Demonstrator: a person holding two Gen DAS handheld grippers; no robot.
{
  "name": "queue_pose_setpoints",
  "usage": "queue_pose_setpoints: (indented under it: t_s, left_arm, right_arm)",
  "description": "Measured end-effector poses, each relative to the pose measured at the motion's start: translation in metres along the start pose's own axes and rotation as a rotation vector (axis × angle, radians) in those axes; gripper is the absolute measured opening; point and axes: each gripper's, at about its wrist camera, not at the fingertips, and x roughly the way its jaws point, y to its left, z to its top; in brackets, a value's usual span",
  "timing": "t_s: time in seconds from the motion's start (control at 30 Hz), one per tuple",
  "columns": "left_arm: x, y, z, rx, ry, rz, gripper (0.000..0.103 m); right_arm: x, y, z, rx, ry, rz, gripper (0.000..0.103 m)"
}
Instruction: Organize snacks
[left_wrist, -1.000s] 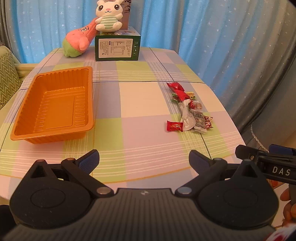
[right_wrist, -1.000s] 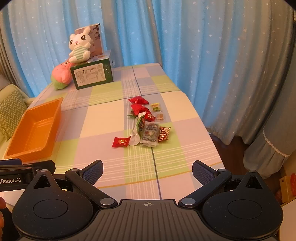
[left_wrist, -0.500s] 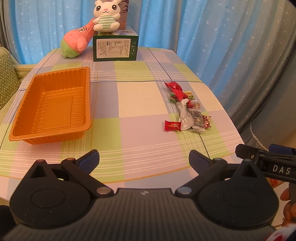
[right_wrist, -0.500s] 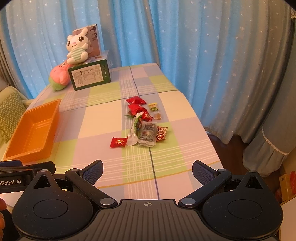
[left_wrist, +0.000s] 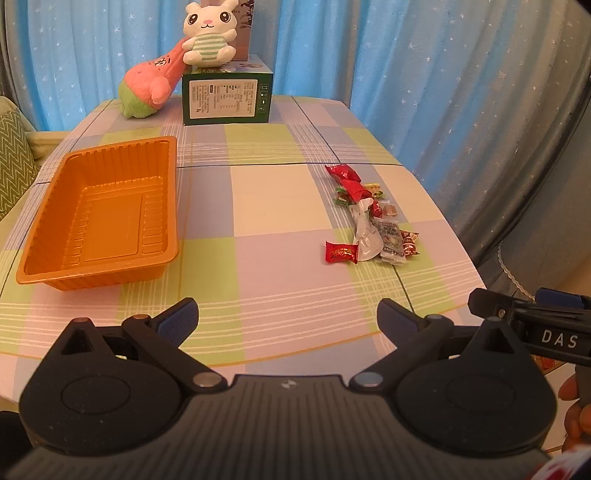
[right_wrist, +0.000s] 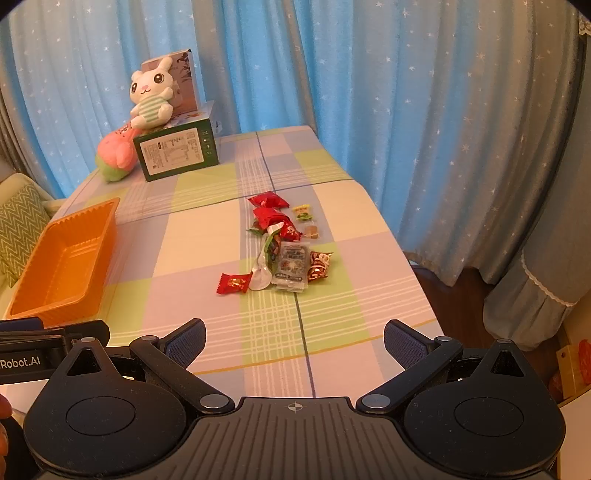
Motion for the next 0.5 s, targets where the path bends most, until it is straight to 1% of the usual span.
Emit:
queue_pose_setpoints:
  t_s: [0.5]
  left_arm:
    - [0.0000, -0.0009, 0.0002, 0.000, 0.001, 0.000, 0.102]
  right_arm:
    - [-0.0002, -0.0062, 0.0013, 0.009, 0.001, 0.000, 0.102]
